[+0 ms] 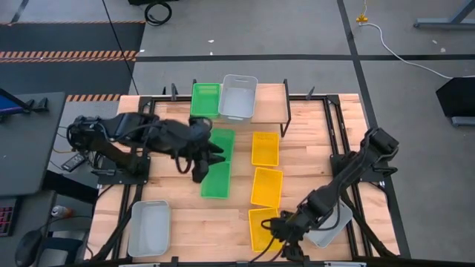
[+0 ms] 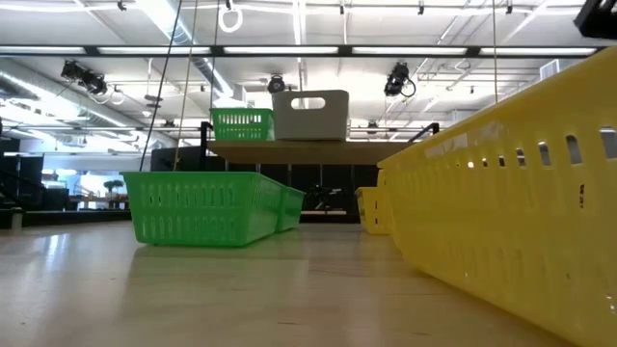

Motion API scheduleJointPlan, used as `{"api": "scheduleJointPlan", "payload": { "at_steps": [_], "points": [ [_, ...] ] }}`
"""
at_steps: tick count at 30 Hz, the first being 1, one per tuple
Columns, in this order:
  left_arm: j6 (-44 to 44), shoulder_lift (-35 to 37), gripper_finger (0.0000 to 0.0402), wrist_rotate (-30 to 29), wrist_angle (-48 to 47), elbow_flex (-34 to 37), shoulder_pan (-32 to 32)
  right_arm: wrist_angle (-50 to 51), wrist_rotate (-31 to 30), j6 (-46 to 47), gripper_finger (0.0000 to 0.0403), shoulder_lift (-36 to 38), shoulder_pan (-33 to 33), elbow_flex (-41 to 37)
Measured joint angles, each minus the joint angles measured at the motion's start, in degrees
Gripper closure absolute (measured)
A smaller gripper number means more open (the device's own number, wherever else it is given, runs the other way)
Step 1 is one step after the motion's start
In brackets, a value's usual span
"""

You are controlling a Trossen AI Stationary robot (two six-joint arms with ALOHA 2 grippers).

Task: Stack baskets on shelf by color
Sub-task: Put the bottom yellow bin on the shelf

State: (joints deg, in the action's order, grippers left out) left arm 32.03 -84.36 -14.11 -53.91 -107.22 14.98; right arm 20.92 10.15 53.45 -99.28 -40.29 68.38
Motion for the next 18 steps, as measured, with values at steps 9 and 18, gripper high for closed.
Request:
{"api": "scheduleJointPlan", "payload": {
  "at_steps": [9, 18],
  "points": [
    [9.21, -1.63, 0.0265, -7.90, 3.10, 0.00, 4.62, -6.76, -4.83, -5.20, 0.0124, -7.00, -1.41, 0.04],
    [11.08, -3.30, 0.0269, -9.04, 12.47, -0.04, 8.36, -6.05, -6.47, -6.85, 0.0152, -12.38, -1.51, -0.02]
  ]
}}
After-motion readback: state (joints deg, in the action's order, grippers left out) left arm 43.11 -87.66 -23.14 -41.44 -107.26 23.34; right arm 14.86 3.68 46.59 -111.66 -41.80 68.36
